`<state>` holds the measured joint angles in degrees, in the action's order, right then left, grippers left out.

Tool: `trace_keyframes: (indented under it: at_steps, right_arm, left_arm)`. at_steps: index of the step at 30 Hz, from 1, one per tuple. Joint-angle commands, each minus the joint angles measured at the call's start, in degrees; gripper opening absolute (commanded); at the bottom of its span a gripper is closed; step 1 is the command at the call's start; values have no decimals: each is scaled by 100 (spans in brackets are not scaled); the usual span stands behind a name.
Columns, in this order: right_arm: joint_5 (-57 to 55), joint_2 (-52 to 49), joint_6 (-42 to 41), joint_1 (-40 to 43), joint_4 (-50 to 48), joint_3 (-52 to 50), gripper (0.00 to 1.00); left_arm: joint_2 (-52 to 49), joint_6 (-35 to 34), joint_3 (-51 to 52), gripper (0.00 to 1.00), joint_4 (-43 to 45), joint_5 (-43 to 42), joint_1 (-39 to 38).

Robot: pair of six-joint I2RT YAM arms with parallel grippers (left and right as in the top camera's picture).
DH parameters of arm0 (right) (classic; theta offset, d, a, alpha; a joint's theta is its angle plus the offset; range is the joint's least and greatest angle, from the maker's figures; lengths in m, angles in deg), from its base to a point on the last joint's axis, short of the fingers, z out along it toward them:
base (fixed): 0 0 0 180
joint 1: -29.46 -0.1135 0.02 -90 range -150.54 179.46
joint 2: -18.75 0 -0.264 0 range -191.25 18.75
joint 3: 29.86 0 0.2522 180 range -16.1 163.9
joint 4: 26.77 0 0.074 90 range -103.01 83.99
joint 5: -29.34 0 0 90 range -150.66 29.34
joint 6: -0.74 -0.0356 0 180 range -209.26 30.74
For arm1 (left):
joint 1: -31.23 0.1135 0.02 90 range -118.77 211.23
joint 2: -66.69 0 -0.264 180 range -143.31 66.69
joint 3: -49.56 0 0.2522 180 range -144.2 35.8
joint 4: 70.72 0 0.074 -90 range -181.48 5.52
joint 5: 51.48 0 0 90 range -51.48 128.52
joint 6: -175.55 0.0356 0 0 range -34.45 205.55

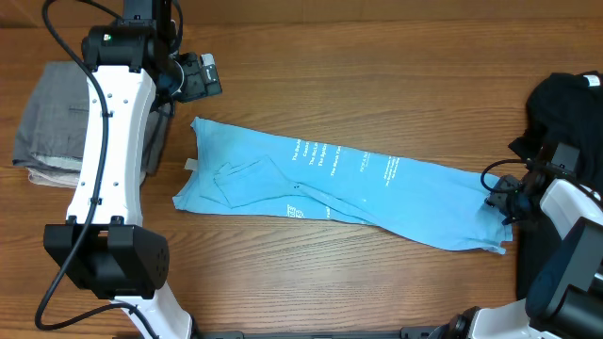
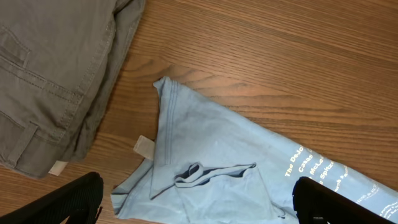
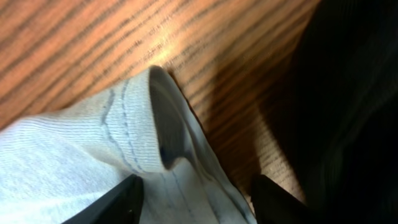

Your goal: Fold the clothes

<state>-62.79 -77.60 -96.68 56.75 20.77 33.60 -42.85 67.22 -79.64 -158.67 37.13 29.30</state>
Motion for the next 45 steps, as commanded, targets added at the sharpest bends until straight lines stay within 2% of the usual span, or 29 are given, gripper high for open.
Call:
trace_keyframes:
  at_steps: [1, 2, 4, 6, 7, 15, 19, 24, 29, 36, 45]
  right_arm:
    - [31, -197, 0, 11, -122, -306, 55]
    - [28, -225, 2, 11, -170, -339, 47]
    - [42, -236, 2, 9, -203, -337, 22]
    - [120, -234, 2, 11, -190, -278, 6]
    - [173, -234, 2, 11, -142, -223, 4]
    - [446, -234, -31, 11, 761, 837, 4]
    - [485, -234, -332, 11, 1700, 1786, 4]
    - [765, -234, -323, -87, 3215, 3279, 4]
    - [1663, -234, -326, -332, 4328, 4266, 4]
    - [2881, -232, -492, -1145, 4758, 4459, 4]
    - [2594, -282, -1615, -2686, 4308, 4439, 4]
  left_arm:
    - [-9, -55, 17, 100, -15, 74, 0]
    - [-9, -55, 17, 100, -15, 74, 0]
    - [-9, -55, 17, 100, -15, 74, 0]
    - [-9, -55, 17, 100, -15, 74, 0]
    - [-9, -55, 17, 100, -15, 74, 0]
    - [-9, -55, 17, 100, -15, 74, 0]
    - [-9, -55, 17, 100, -15, 74, 0]
    - [-9, -55, 17, 100, -15, 74, 0]
    - [-9, -55, 17, 100, -15, 74, 0]
    - [-9, -55, 17, 100, -15, 72, 0]
    - [-9, -55, 17, 100, -15, 74, 0]
